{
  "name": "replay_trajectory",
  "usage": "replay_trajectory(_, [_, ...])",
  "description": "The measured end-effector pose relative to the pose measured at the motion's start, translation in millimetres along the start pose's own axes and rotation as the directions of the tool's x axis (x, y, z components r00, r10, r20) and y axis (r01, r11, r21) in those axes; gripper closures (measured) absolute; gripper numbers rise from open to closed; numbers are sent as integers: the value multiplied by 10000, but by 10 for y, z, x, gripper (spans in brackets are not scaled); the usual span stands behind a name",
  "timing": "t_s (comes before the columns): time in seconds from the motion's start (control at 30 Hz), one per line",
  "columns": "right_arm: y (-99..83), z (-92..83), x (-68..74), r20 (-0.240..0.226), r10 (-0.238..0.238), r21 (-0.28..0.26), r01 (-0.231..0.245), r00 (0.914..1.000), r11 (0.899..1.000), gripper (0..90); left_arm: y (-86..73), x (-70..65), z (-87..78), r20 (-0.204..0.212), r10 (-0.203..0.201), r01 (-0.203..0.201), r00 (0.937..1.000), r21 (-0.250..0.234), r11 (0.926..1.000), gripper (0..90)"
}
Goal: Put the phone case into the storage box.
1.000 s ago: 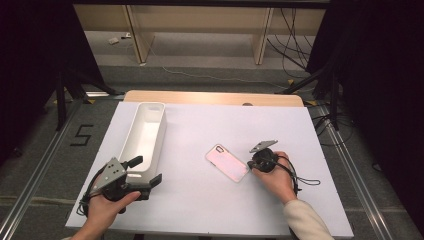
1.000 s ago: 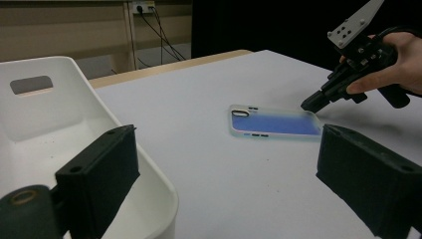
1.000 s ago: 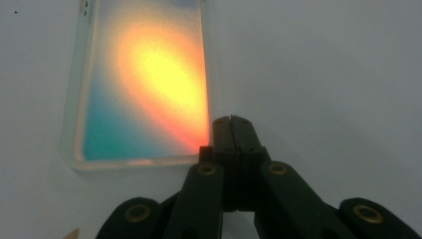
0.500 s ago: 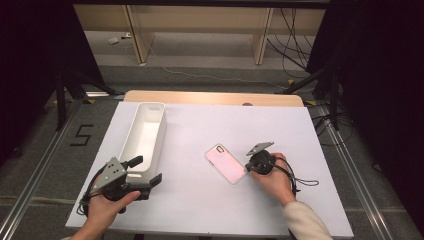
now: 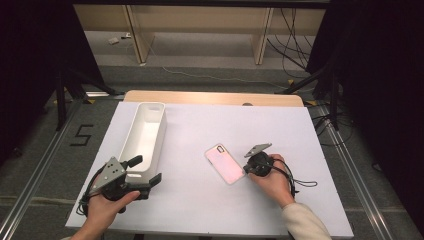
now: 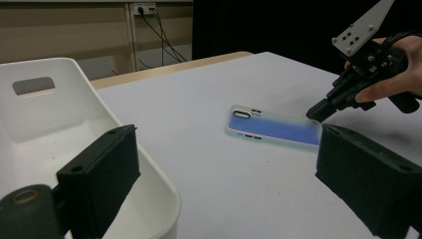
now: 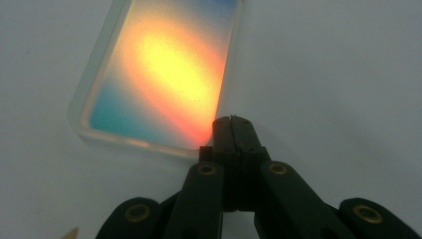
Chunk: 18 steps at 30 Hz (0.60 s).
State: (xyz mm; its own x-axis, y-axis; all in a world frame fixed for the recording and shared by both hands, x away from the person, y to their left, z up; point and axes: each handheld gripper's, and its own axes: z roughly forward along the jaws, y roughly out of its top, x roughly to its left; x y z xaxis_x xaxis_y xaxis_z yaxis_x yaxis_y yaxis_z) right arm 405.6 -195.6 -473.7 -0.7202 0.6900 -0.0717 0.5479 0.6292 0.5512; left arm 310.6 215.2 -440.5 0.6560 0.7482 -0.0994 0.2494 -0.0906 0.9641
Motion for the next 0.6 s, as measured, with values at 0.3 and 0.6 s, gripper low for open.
replay_trajectory(0.3, [26, -1, 90, -28, 13, 147, -12, 10000, 9999, 900, 2, 1, -3, 39, 34, -34, 10000, -47, 10000, 92])
replay_trajectory(0.6, [56, 12, 183, -130, -398, 159, 400, 9991, 9991, 900, 4, 1, -8, 16, -50, 50, 10000, -91, 9999, 92])
